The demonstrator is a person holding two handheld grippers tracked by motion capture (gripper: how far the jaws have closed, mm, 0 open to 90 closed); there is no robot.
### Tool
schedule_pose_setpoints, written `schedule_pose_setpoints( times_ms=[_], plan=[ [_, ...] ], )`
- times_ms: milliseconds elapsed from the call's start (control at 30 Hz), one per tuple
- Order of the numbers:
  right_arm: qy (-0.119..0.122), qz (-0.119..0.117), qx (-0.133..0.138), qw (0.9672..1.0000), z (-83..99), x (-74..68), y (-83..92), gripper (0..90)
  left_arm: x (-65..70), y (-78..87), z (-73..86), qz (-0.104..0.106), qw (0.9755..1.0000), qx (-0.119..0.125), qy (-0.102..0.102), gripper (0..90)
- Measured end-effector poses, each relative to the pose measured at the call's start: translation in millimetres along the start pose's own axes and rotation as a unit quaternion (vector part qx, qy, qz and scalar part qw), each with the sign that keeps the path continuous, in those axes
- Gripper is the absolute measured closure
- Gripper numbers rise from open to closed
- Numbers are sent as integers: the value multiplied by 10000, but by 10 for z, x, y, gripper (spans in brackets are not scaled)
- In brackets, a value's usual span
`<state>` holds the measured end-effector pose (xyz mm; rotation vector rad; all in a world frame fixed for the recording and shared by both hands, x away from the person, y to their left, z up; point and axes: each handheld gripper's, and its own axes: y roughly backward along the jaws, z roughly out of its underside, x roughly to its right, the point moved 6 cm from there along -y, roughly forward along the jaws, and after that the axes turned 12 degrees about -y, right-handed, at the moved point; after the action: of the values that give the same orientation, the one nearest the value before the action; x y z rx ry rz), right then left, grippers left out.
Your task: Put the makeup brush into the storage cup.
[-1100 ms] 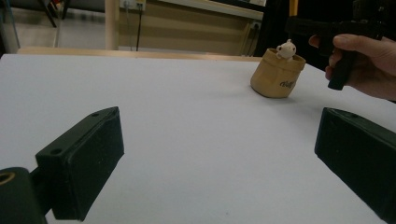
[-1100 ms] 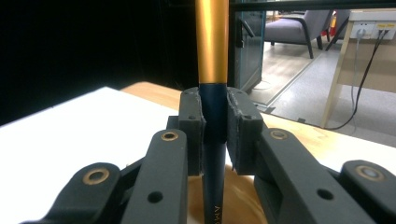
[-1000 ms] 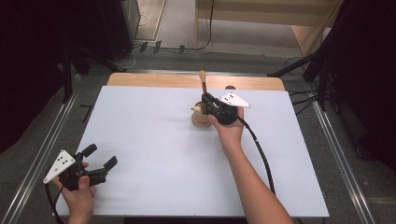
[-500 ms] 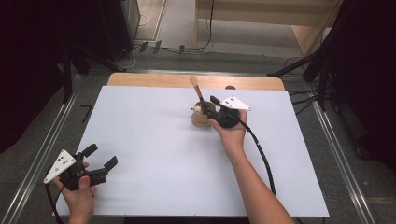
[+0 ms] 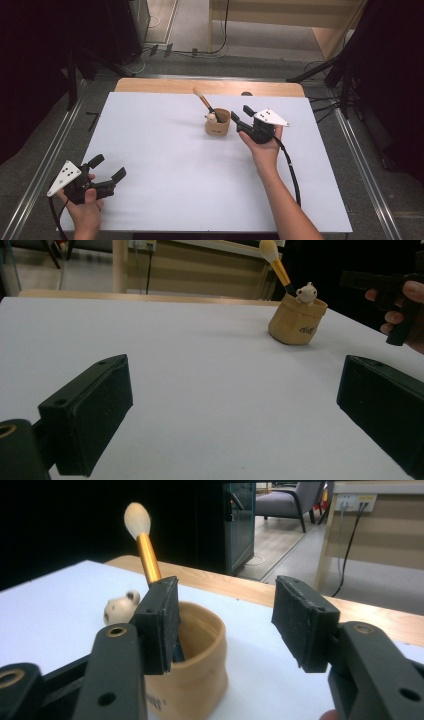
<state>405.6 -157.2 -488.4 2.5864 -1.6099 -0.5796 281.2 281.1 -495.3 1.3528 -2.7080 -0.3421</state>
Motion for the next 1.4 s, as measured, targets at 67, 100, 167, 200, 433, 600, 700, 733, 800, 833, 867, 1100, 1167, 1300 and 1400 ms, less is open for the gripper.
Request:
schedule_pose_setpoints(
  times_ms=[67, 100, 167, 200, 433, 600, 700, 733, 800, 833, 867, 1100, 1167, 1300, 1400],
  plan=[
    [39, 8, -45, 10000, 8, 23, 78, 421, 1, 0, 0, 0, 10000, 2, 2, 18],
    [22, -15, -41, 10000, 13, 36, 120, 415, 1, 1, -1, -5, 10000, 2, -3, 18],
    [-40, -68, -39, 10000, 21, 57, 198, 396, 3, 1, -4, -7, 10000, 10, -1, 18],
    [-29, -79, -102, 9999, 29, 63, 237, 395, 6, 0, -5, -6, 10000, 12, 1, 18],
    [-70, -211, -340, 9992, 106, 51, 504, 255, 16, -8, -4, 1, 10000, -15, -27, 18],
    [-41, -246, -526, 9983, 181, 51, 642, 60, 21, -10, -4, 4, 10000, -17, -32, 18],
    [-90, -319, -567, 9978, 202, 68, 716, 0, 21, -8, -6, 6, 10000, -10, -29, 18],
    [-124, -349, -588, 9976, 210, 72, 742, 0, 20, -7, -6, 2, 10000, -9, -30, 18],
    [-130, -307, -605, 9976, 226, 90, 784, 0, 17, -5, -6, 2, 10000, -9, -31, 18],
    [-152, -306, -601, 9976, 232, 99, 805, 0, 15, -4, -7, -2, 10000, -6, -28, 18],
    [-164, -300, -606, 9976, 241, 110, 829, 0, 15, -3, -7, -5, 10000, -5, -25, 18],
    [-233, -212, -680, 9972, 331, 212, 974, 0, 15, -1, -9, -11, 10000, 3, -26, 18],
    [-272, -201, -665, 9972, 355, 242, 1021, 0, 17, -1, -9, -11, 10000, -2, -33, 18],
    [-318, -171, -640, 9973, 391, 305, 1129, 0, 22, -5, -11, -10, 10000, 2, -31, 18],
    [-362, -125, -637, 9972, 420, 356, 1208, 0, 29, -3, -15, -6, 10000, 10, -19, 18]
  ],
)
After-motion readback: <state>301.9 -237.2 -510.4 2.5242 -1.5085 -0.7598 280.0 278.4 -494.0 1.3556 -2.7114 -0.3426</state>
